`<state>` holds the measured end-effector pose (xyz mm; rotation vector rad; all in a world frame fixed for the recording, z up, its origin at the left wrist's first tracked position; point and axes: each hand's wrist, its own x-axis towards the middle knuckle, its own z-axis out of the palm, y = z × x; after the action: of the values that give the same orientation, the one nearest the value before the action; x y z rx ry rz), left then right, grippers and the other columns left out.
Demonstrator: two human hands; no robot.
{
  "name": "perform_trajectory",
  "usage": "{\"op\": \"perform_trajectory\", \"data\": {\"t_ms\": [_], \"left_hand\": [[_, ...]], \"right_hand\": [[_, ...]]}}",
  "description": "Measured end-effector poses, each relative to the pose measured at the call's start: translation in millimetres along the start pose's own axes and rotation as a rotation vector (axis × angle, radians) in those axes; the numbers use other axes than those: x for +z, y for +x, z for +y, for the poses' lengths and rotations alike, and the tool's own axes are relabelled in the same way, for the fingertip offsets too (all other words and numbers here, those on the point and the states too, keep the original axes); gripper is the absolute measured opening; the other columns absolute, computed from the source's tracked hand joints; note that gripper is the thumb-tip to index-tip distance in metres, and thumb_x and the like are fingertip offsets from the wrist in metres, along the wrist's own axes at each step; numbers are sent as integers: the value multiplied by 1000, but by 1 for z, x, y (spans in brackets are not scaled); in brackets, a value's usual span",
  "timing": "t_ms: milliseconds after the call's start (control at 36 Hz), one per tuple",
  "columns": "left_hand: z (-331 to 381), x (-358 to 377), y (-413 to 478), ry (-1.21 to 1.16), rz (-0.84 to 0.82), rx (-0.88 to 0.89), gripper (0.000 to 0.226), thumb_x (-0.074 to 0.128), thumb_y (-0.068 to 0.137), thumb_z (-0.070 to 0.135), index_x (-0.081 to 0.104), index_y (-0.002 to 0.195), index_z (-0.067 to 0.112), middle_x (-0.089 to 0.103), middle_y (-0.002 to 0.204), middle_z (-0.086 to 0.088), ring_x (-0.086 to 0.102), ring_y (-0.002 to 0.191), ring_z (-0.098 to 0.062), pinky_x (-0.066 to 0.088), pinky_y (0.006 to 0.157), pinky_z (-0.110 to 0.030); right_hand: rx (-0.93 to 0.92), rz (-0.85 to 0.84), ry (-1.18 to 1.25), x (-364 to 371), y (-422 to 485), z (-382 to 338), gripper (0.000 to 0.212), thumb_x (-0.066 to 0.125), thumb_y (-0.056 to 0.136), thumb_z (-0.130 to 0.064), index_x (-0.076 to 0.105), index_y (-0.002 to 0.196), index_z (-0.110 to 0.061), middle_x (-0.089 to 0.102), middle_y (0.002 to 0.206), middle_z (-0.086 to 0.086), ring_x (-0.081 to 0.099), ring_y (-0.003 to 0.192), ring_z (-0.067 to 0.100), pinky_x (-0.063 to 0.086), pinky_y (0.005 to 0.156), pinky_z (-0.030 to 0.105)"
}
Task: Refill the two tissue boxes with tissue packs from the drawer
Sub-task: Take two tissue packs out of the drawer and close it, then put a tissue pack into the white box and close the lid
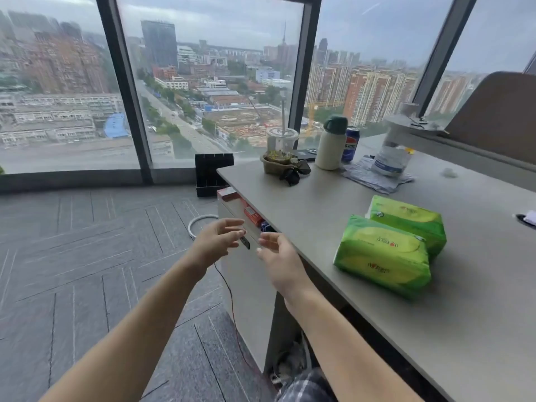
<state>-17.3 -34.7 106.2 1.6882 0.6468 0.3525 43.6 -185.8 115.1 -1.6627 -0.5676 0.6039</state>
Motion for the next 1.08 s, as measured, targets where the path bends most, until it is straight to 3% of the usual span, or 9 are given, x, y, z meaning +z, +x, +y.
{"op": "perform_trajectory", "data": {"t_ms": [194,306,417,528,611,722,833,917,1083], "left_hand": [[82,20,-7,8,-115,214,31,61,91,18,61,122,20,70,114,-2,65,91,-17,50,70,-19],[112,56,-3,86,-250,297,39,65,89,23,58,127,23,68,119,0,63,102,-17,47,79,-26],[118,93,4,167,-389,352,79,82,69,36,46,138,30,54,136,1,53,121,-18,46,93,-28],[114,122,4,301,-560,307,130,88,41,57,20,150,36,33,148,3,33,135,-17,37,109,-38],[106,140,3,364,-641,263,125,87,59,32,4,153,33,15,160,-3,19,144,-17,25,117,-35],[97,151,6,396,-643,223,121,83,70,12,-5,153,19,15,160,-3,21,132,-3,20,105,-12],[92,151,6,369,-616,208,128,91,51,22,14,153,14,33,152,0,34,133,-8,27,110,-20],[88,149,8,295,-611,234,112,88,37,33,43,139,18,55,135,1,47,129,-16,40,107,-30],[96,150,-1,200,-575,233,100,89,33,29,47,124,26,56,127,2,49,124,-20,50,98,-35]], "right_hand": [[-266,83,-157,-62,-14,-78,30,54,92,-9,56,121,-17,60,119,-4,57,103,10,42,82,14],[-304,164,-214,-111,-29,-93,28,57,91,-12,58,117,-21,61,117,-6,58,105,10,44,87,22],[-252,269,-297,-158,-45,-88,29,65,87,-23,57,115,-27,58,120,-9,53,112,13,43,90,29],[-148,325,-376,-194,-55,-66,53,77,76,-35,52,121,-27,51,131,-3,45,118,14,39,96,32],[-52,348,-411,-208,-61,-43,81,82,55,-52,46,125,-32,44,137,1,41,125,17,39,107,41],[30,374,-399,-214,-64,-16,113,79,34,-63,35,134,-33,39,137,3,44,126,21,39,109,42],[44,328,-332,-213,-64,0,119,86,37,-54,27,138,-32,38,141,3,43,128,21,36,111,42],[-5,322,-298,-212,-62,3,101,89,59,-18,27,139,-26,39,140,7,45,126,23,37,110,40],[-2,300,-238,-221,-61,3,95,85,64,-6,31,139,-23,44,137,8,49,122,24,41,107,42]]}}
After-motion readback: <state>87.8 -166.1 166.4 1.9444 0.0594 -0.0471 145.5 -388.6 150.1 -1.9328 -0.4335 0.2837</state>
